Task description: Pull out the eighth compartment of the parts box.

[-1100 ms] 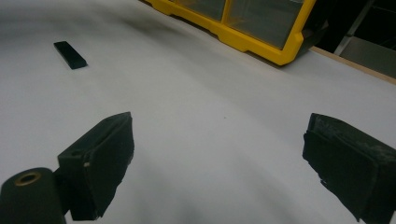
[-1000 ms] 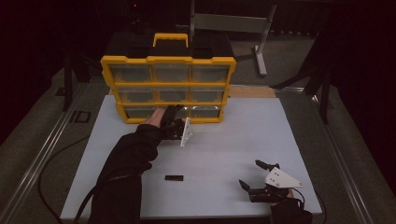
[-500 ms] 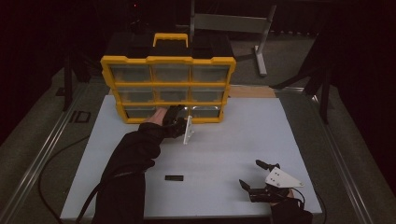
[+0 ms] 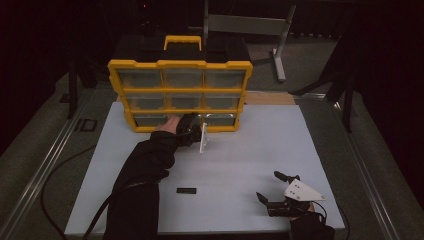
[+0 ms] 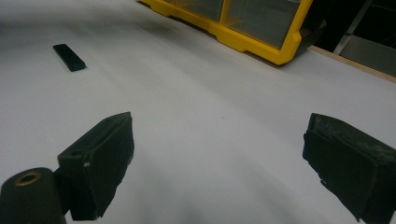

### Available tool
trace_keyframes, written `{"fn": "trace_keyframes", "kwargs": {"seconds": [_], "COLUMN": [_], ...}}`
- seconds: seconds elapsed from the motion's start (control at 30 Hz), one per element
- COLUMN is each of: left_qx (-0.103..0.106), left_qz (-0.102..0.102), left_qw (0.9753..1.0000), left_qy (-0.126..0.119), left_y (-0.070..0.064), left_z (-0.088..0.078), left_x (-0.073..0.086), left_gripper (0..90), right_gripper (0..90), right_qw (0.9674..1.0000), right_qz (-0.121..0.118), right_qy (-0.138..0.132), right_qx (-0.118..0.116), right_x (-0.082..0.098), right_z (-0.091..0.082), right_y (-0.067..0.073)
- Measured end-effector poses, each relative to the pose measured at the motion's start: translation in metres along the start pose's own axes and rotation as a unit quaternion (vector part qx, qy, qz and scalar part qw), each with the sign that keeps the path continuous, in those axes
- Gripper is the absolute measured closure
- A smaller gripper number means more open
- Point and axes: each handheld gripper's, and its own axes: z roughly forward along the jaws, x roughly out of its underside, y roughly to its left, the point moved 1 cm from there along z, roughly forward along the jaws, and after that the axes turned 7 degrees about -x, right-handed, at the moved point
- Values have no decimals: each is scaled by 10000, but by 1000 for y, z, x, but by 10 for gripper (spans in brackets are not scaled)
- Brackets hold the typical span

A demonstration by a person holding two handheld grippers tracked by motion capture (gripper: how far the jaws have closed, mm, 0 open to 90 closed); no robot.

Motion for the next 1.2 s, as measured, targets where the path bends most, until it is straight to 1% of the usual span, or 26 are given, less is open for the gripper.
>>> {"fn": "trace_keyframes", "kwargs": {"seconds": [0.1,0.17,0.23,0.3,0.33,0.43,0.47,0.57,0.63,0.7,0.77,0.8,0.83,0.87,0.9,0.93,0.97,1.03,1.07,1.13,1.2], "left_qx": [-13,-57,-106,-116,-108,-76,-35,-30,-31,-6,21,72,64,32,-25,-25,-116,-172,-172,-135,-83], "left_qz": [-9,61,239,264,281,266,312,336,300,400,399,404,405,444,433,433,389,317,317,363,353], "left_qw": [10000,9999,9996,9994,9993,9993,9991,9989,9989,9984,9982,9981,9980,9978,9979,9979,9982,9985,9985,9984,9987], "left_qy": [26,66,143,191,206,253,294,329,359,406,437,456,475,487,479,479,437,412,412,411,369], "left_y": [1,1,1,1,1,2,3,3,3,4,4,4,4,4,3,3,2,4,4,5,7], "left_z": [0,0,0,0,1,1,1,2,2,2,2,4,5,5,5,5,4,4,4,4,4], "left_x": [0,-2,-3,-5,-6,-8,-9,-10,-11,-12,-13,-15,-16,-16,-16,-16,-14,-14,-14,-14,-13], "left_gripper": [531,545,564,574,588,588,588,590,589,588,590,605,606,609,621,627,655,706,731,734,738], "right_gripper": [89,89,89,89,89,89,89,89,89,89,89,89,89,89,89,89,89,89,89,89,89], "right_qw": [10000,10000,10000,10000,10000,10000,10000,10000,10000,10000,10000,10000,10000,10000,10000,10000,10000,10000,10000,10000,10000], "right_qz": [10,6,0,1,-6,-6,-5,-8,-8,-4,-8,-9,-8,4,-9,-9,11,16,16,-4,7], "right_qy": [0,3,4,14,16,16,13,8,10,5,2,11,14,7,6,6,-15,4,4,12,5], "right_qx": [-3,1,-4,-2,0,-6,-16,-15,-16,-19,-21,-19,-21,-14,-10,-10,-23,-11,-11,-28,-31], "right_x": [0,0,0,0,0,0,0,0,0,-1,-1,0,-1,-1,-1,-1,-1,0,0,0,0], "right_z": [0,0,0,0,0,1,0,0,1,1,1,1,1,1,1,1,0,1,1,1,1], "right_y": [0,0,0,1,0,1,1,1,1,1,1,1,1,2,1,1,0,0,0,0,0]}}
